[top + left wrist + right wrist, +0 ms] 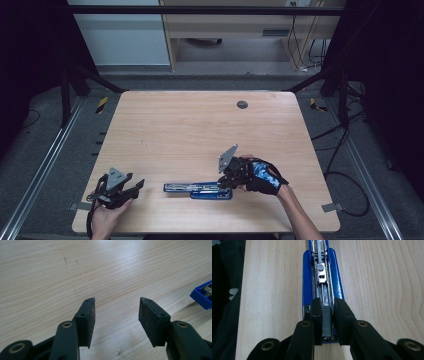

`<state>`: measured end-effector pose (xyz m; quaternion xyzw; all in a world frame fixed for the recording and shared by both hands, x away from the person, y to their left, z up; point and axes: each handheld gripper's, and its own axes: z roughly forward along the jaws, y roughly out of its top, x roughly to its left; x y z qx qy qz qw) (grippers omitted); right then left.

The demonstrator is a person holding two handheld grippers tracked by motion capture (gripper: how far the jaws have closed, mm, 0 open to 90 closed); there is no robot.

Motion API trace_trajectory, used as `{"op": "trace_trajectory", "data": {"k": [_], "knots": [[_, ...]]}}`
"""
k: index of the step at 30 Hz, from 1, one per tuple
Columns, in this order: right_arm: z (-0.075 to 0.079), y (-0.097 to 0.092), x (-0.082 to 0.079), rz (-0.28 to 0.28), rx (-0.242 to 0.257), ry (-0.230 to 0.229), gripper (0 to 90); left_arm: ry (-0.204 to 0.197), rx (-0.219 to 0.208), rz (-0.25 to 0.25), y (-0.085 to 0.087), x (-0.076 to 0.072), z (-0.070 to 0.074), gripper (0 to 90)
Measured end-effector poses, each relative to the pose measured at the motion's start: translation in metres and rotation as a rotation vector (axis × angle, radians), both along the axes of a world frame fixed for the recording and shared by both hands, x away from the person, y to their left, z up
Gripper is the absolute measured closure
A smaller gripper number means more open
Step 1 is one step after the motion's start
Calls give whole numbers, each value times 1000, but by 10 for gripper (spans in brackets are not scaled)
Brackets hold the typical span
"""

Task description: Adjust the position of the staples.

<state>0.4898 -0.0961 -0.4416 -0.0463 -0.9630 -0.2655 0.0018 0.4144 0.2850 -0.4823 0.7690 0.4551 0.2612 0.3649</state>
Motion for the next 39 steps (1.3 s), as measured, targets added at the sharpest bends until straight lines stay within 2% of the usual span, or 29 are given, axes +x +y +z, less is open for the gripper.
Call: {"op": "trace_trajectory", "data": {"k": [5,10,15,25,39], "knots": [[2,0,0,2,5,0,785,1,1,-2,0,0,0,476],[5,1,0,13,32,3,785,0,-1,-2,0,0,0,476],[2,3,2,33,20,7,785,2,-1,0,0,0,0,476],[5,0,1,43,50,10,784,3,3,-2,0,0,0,476],[2,-2,4,46,38,23,785,4,6,-1,-1,0,-1,476]]}}
